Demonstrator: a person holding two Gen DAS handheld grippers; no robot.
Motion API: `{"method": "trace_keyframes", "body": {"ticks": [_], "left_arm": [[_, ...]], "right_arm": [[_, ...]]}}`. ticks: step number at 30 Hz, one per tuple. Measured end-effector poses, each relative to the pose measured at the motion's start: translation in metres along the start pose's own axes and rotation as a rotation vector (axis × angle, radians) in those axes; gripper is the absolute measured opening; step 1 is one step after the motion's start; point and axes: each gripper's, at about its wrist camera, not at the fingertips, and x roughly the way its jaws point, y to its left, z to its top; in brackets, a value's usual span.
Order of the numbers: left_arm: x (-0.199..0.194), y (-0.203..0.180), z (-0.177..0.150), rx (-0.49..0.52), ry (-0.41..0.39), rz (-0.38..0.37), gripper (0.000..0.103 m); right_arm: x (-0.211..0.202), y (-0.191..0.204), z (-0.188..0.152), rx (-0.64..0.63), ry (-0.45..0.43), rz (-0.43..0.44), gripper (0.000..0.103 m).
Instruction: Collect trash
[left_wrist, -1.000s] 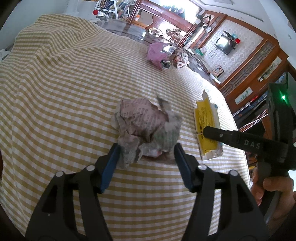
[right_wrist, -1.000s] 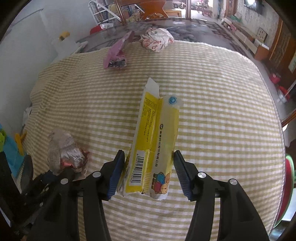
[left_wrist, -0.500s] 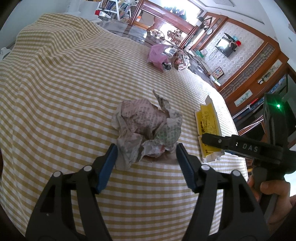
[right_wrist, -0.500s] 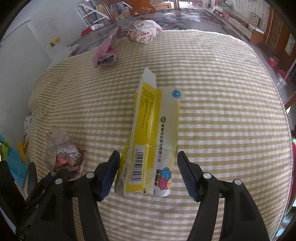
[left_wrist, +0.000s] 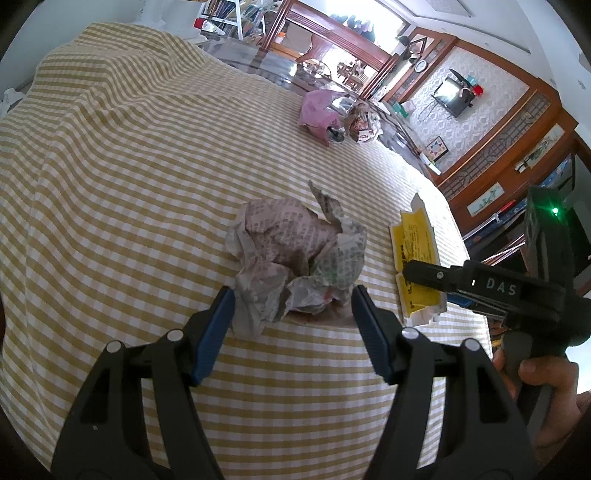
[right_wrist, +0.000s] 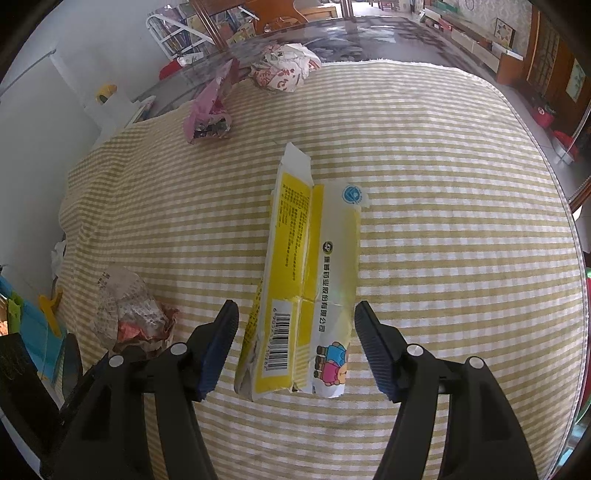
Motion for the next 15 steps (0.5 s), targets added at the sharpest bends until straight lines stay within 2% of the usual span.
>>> {"method": "trace_keyframes", "body": {"ticks": [12, 15], "left_arm": [[0.0, -0.001, -0.001, 0.023, 0.002, 0.013, 0.063], [0.002, -0.002, 0.0, 0.023, 0.002, 0.007, 0.063]], "right_arm": [[0.003, 0.006, 0.0, -0.023, -0.027, -0.027, 0.065], [0.0, 0.011, -0.001, -0.072, -0.045, -0.054, 0.055]]}}
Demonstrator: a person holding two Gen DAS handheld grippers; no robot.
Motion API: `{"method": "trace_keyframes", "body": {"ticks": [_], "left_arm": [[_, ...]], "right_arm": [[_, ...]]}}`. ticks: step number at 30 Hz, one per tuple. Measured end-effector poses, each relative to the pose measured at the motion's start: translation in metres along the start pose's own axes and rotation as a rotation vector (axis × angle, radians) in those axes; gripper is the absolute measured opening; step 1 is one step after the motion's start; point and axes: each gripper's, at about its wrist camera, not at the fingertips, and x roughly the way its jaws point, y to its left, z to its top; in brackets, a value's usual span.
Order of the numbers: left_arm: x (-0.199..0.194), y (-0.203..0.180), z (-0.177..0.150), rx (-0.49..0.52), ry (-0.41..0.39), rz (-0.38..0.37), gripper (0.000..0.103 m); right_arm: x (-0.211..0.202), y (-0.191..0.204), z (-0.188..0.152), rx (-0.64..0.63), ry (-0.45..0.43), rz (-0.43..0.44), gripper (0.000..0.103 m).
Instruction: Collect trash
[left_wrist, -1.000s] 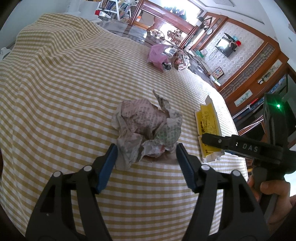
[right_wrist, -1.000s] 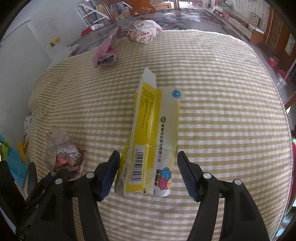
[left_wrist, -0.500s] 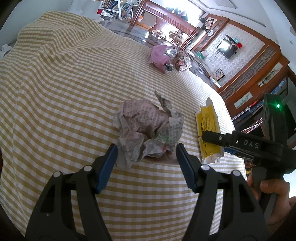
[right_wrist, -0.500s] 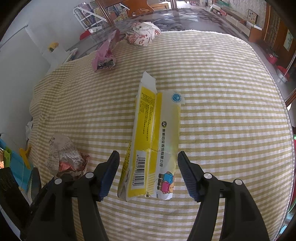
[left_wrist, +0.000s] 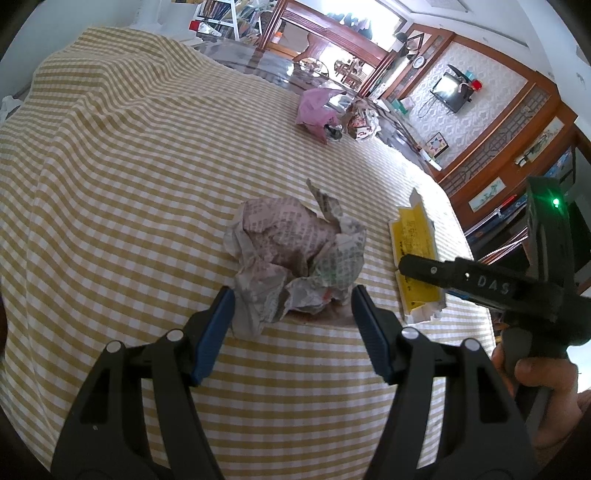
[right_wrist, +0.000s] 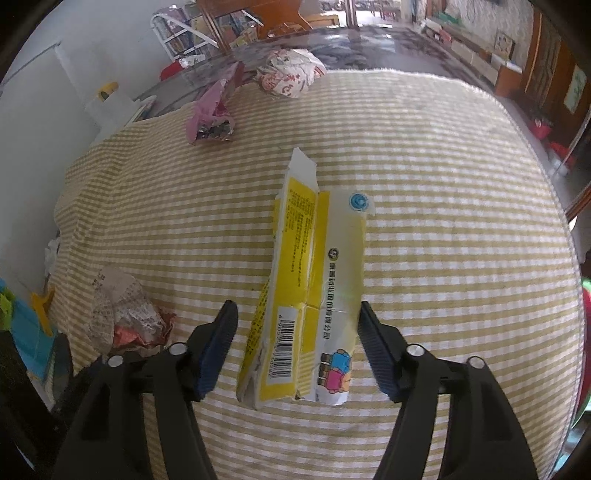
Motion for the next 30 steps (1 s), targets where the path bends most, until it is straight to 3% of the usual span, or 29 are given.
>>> {"method": "trace_keyframes", "body": {"ticks": [3, 8, 11, 19, 30], "left_arm": [[-0.002, -0.001, 0.001, 0.008, -0.015, 0.003, 0.061], [-0.004, -0.007, 0.002, 0.051, -0.026, 0.018, 0.048], [-0.002, -0.008, 0.002, 0.059, -0.018, 0.012, 0.04], [0.002, -0.006, 0.001, 0.041, -0.006, 0.002, 0.029], [-0.001, 0.005, 0.003, -0.026, -0.018, -0.033, 0.029]], "right_arm": [[-0.006, 0.006, -0.002, -0.048, -0.035, -0.02, 0.053], [-0.023, 0.015, -0.01, -0.102, -0.117, -0.034, 0.053], [-0.026, 0.015, -0.015, -0.103, -0.125, -0.028, 0.053], [-0.038, -0.002, -0.026, -0.041, -0.13, -0.02, 0.053], [-0.041, -0.032, -0.052, 0.107, -0.096, 0.02, 0.053]]}}
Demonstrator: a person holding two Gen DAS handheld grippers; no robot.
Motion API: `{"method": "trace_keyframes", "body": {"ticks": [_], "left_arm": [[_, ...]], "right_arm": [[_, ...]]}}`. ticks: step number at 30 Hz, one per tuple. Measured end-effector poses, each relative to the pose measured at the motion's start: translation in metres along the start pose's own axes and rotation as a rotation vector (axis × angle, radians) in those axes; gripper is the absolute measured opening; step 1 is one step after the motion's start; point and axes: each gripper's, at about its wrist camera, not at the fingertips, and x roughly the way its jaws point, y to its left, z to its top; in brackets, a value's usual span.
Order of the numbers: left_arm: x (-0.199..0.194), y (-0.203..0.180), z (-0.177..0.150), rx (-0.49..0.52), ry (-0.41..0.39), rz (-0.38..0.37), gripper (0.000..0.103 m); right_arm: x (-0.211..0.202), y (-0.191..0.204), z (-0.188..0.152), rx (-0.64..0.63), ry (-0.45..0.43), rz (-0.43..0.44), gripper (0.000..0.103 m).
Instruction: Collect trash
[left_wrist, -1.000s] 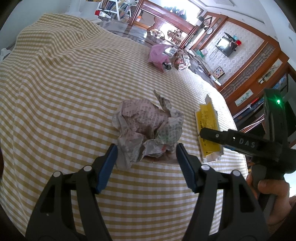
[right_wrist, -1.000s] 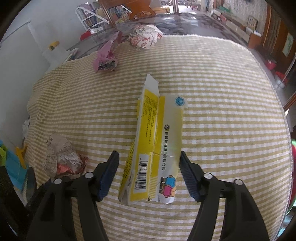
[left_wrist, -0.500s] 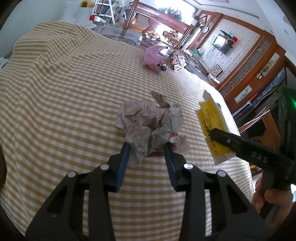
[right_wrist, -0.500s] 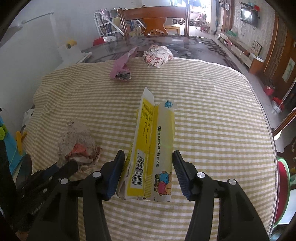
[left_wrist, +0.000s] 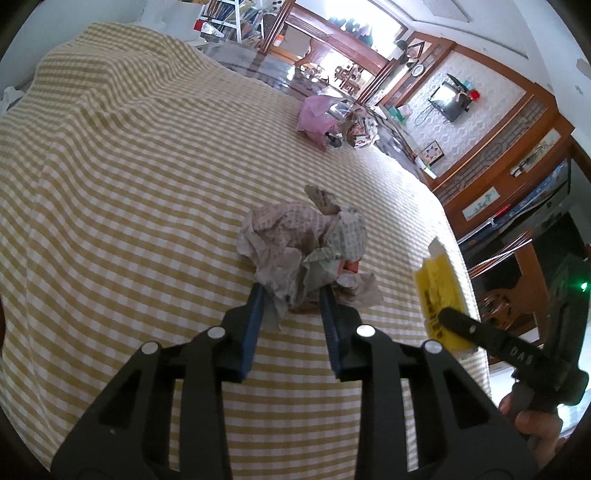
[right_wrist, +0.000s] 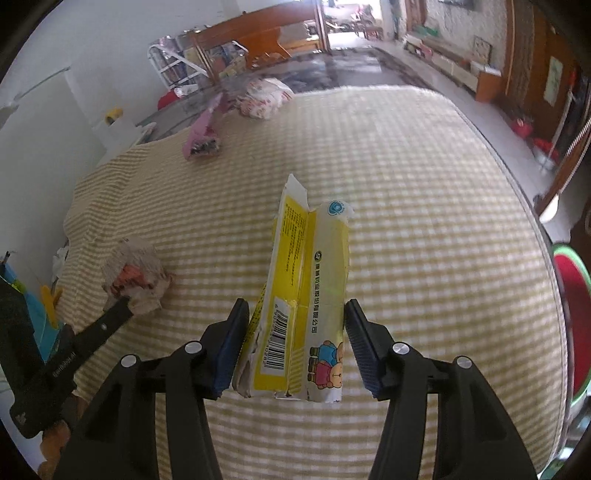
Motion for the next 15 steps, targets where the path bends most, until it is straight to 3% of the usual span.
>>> {"method": "trace_keyframes", "body": {"ticks": [6, 10, 15], "left_arm": [[-0.002, -0.001, -0.001, 0.01, -0.01, -0.008, 0.028], [-0.004, 0.0, 0.0, 0.015, -0.026, -0.01, 0.016], [-0.007, 0.01, 0.0, -0.021, -0.038, -0.005, 0.012]], "right_arm": [[-0.011, -0.011, -0.002, 0.037, -0.02, 0.018, 0.053], [-0.019, -0.018, -0.004, 0.068, -0.031, 0.04, 0.053], [-0.032, -0.025, -0.012, 0.093, -0.039, 0.07, 0.053]]}}
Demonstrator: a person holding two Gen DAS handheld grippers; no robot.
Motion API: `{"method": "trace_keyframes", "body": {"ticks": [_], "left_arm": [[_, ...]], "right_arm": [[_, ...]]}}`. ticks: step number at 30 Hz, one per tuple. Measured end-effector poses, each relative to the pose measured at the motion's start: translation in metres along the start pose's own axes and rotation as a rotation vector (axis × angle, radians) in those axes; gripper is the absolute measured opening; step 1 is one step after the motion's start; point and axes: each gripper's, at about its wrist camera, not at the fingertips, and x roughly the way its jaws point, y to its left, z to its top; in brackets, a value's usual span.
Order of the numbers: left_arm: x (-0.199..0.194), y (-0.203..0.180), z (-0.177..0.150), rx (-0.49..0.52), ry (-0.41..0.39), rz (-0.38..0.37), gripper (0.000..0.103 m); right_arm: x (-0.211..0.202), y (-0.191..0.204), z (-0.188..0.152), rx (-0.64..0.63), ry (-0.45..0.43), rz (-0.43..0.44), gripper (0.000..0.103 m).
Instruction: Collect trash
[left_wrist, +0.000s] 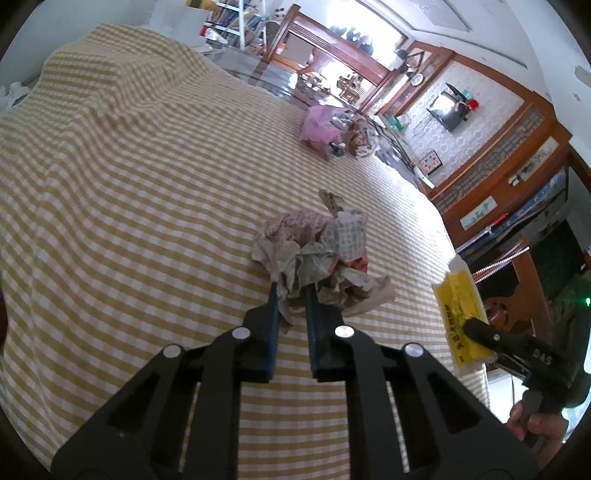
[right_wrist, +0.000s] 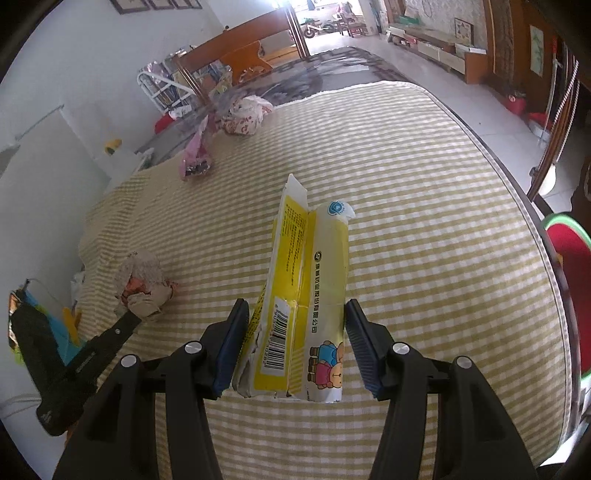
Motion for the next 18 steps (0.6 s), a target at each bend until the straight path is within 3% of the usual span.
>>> {"method": "trace_keyframes", "body": {"ticks": [7, 11, 18], "left_arm": [[-0.02, 0.004, -0.008, 0.024, -0.022, 0.075, 0.008], [-0.036, -0.001, -0.01, 0.017, -0.037, 0.082, 0.008], [-0.064, -0.033, -0.023, 0.066, -0.063, 0.074, 0.003]], "right_arm": [[-0.019, -0.002, -0.011, -0.067, -0.002, 0.044, 0.053], [-0.037, -0.004, -0.02, -0.118, -0.049, 0.029, 0.053], [-0.049, -0.026, -0.032, -0.071, -0.061, 0.072, 0.053]]}}
